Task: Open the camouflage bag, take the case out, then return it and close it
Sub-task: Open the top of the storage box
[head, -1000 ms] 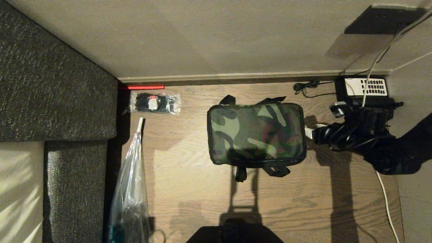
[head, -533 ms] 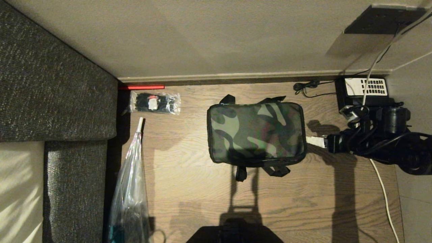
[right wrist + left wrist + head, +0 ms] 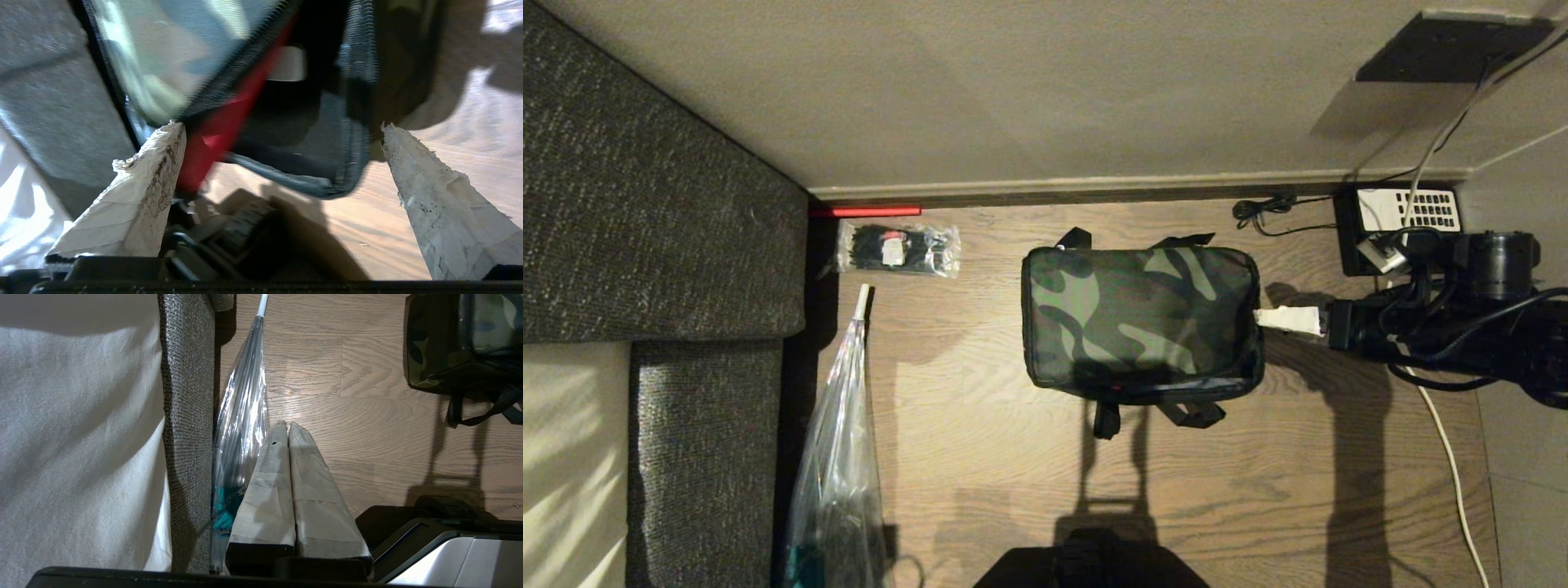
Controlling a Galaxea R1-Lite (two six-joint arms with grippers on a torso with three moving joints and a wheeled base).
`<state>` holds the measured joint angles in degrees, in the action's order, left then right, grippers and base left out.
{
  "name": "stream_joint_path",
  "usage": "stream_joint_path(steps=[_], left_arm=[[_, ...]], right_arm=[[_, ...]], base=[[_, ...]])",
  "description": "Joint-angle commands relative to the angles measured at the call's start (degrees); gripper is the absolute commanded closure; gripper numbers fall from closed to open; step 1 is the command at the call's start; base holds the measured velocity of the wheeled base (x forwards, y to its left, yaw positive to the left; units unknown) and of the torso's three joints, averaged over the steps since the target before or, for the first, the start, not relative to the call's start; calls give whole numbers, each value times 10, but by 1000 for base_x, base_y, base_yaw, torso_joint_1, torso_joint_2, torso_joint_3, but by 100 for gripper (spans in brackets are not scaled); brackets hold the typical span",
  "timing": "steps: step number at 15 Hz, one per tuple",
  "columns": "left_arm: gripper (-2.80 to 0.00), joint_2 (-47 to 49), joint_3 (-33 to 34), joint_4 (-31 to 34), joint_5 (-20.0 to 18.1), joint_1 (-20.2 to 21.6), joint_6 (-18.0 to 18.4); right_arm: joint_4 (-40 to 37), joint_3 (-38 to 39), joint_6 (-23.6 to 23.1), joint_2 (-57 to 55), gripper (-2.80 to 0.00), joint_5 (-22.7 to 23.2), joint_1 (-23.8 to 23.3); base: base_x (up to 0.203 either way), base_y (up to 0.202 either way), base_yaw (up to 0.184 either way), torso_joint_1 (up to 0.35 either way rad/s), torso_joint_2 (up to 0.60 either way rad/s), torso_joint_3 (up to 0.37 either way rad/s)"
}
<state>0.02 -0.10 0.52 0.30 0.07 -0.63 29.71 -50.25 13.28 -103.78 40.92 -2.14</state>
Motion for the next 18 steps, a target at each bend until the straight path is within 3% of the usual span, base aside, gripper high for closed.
stream_joint_path(steps=[1, 7, 15, 18], left_arm=[[0, 0, 0, 0, 0, 0, 0], [0, 0, 0, 0, 0, 0, 0], [0, 0, 0, 0, 0, 0, -1], [0, 0, 0, 0, 0, 0, -1]], right_arm=[[1, -13, 25, 5, -280, 3, 10], [0, -20, 63, -7, -280, 2, 19], [-2, -15, 62, -33, -280, -7, 32], [6, -14, 58, -56, -280, -39, 57]], base=[[0, 0, 0, 0, 0, 0], [0, 0, 0, 0, 0, 0], [0, 0, 0, 0, 0, 0], [0, 0, 0, 0, 0, 0]])
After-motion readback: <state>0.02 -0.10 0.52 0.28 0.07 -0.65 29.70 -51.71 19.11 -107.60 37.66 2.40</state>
